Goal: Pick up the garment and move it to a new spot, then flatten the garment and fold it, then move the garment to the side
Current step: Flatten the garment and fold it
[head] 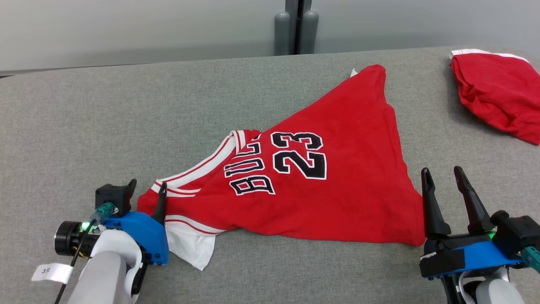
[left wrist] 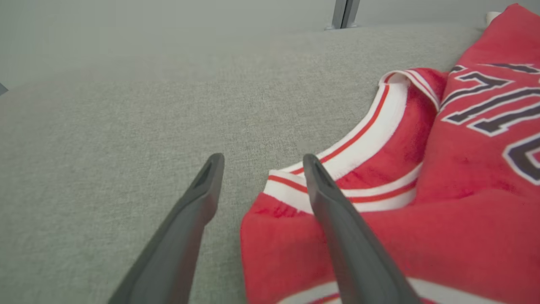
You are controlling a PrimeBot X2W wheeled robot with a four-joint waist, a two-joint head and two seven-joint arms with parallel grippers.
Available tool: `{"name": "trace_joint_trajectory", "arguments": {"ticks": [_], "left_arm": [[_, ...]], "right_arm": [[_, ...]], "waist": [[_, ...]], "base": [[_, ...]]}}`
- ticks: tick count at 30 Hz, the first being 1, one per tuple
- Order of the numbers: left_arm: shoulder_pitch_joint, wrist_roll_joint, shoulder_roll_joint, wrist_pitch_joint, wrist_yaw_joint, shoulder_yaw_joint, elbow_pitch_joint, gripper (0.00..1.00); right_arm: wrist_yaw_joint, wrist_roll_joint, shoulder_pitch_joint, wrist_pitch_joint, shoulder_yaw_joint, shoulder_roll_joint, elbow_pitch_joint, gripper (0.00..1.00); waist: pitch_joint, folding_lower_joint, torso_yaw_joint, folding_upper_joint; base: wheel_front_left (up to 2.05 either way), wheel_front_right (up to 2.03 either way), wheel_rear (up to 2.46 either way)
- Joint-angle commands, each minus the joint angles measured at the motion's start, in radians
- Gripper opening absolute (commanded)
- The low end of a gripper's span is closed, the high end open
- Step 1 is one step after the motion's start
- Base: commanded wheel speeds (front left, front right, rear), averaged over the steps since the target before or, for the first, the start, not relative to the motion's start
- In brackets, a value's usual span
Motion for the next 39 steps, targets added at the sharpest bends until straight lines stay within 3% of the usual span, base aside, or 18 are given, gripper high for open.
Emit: {"name": "trace_joint_trajectory", "arguments": {"ticks": [1, 8, 13, 14, 15, 16, 26, 39], "left_arm": [[-0.003, -0.009, 0.006, 0.012, -0.007, -0.009, 0.012, 1.00], [0.019, -0.067, 0.028, 0.070, -0.004, -0.048, 0.062, 1.00], [0.029, -0.120, 0.013, 0.108, -0.004, -0.093, 0.077, 1.00], [0.029, -0.132, 0.012, 0.116, -0.004, -0.109, 0.079, 0.52], [0.028, -0.145, 0.011, 0.118, -0.005, -0.121, 0.077, 0.23], [0.025, -0.153, 0.012, 0.110, -0.005, -0.130, 0.072, 0.00], [0.023, -0.161, 0.048, -0.015, 0.021, -0.126, -0.071, 0.00], [0.165, -0.158, 0.121, 0.091, 0.102, -0.110, -0.441, 0.00]], "right_arm": [[0.001, 0.000, -0.011, -0.006, -0.003, 0.000, 0.002, 1.00], [0.001, -0.002, -0.018, -0.009, -0.009, 0.000, 0.015, 1.00], [0.001, 0.002, -0.024, -0.009, -0.001, 0.000, 0.023, 1.00], [0.001, 0.003, -0.025, -0.010, 0.000, 0.000, 0.022, 1.00], [0.001, 0.003, -0.024, -0.011, 0.000, 0.000, 0.021, 1.00], [0.001, 0.003, -0.021, -0.011, 0.000, 0.000, 0.020, 1.00], [0.001, -0.001, 0.018, -0.015, -0.022, 0.000, 0.022, 1.00], [0.001, 0.006, 0.021, -0.017, -0.018, 0.000, 0.047, 1.00]], "waist": [[0.001, 0.0000, 0.000, 0.0000], [0.006, 0.0000, 0.001, 0.0000], [0.001, 0.0000, 0.001, 0.0000], [-0.001, 0.0000, 0.001, 0.0000], [-0.003, 0.0000, 0.001, 0.0000], [-0.005, 0.0000, 0.002, 0.0000], [-0.047, 0.0000, 0.056, 0.0000], [-0.051, 0.0000, 0.082, 0.0000]], "base": [[0.00, 0.00, 0.00], [0.00, 0.00, 0.00], [0.00, 0.00, 0.00], [0.00, 0.00, 0.00], [0.00, 0.00, 0.00], [0.00, 0.00, 0.00], [0.00, 0.00, 0.00], [0.00, 0.00, 0.00]]}}
